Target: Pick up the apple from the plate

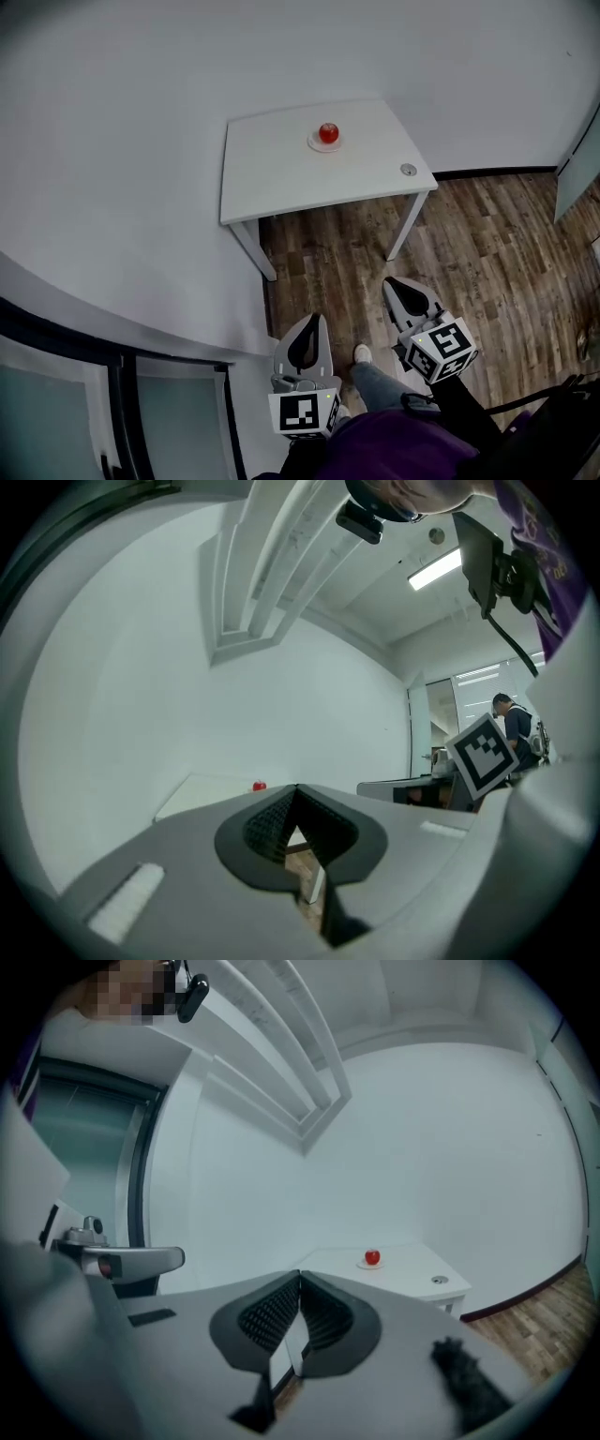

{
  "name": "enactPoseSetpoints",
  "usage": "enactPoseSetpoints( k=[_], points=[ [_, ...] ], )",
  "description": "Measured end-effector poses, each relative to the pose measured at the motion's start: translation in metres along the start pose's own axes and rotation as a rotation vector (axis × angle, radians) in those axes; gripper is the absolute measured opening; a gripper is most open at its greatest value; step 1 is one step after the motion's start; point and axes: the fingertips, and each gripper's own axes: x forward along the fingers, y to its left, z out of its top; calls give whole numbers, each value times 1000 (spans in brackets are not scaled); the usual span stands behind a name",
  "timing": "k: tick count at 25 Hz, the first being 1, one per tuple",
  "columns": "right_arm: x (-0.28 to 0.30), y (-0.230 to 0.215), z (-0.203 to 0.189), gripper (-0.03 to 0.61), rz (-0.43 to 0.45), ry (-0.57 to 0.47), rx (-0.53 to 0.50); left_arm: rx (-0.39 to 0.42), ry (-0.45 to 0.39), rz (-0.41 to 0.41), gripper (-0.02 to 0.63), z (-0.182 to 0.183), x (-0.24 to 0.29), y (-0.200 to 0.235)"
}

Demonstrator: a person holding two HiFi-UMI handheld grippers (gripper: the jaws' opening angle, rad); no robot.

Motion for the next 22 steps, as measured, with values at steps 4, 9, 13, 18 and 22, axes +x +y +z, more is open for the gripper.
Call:
enactPoseSetpoints(
  k=[4, 9, 13, 18, 22],
  points=[
    [30, -32, 10, 11, 12, 2, 4, 8, 0, 14, 6, 7, 45, 5],
    [58, -62, 24, 11, 82, -36, 30, -4, 3, 3, 6, 9, 101, -4],
    [78, -83, 34, 11, 108, -32, 5, -1, -31, -12, 6, 22, 142, -11],
    [90, -109, 43, 11, 129, -54, 15, -3, -61, 42, 6, 33, 172, -17],
    [102, -120, 39, 11, 129, -54, 29, -14, -25, 48, 6, 25, 186, -18]
  ],
)
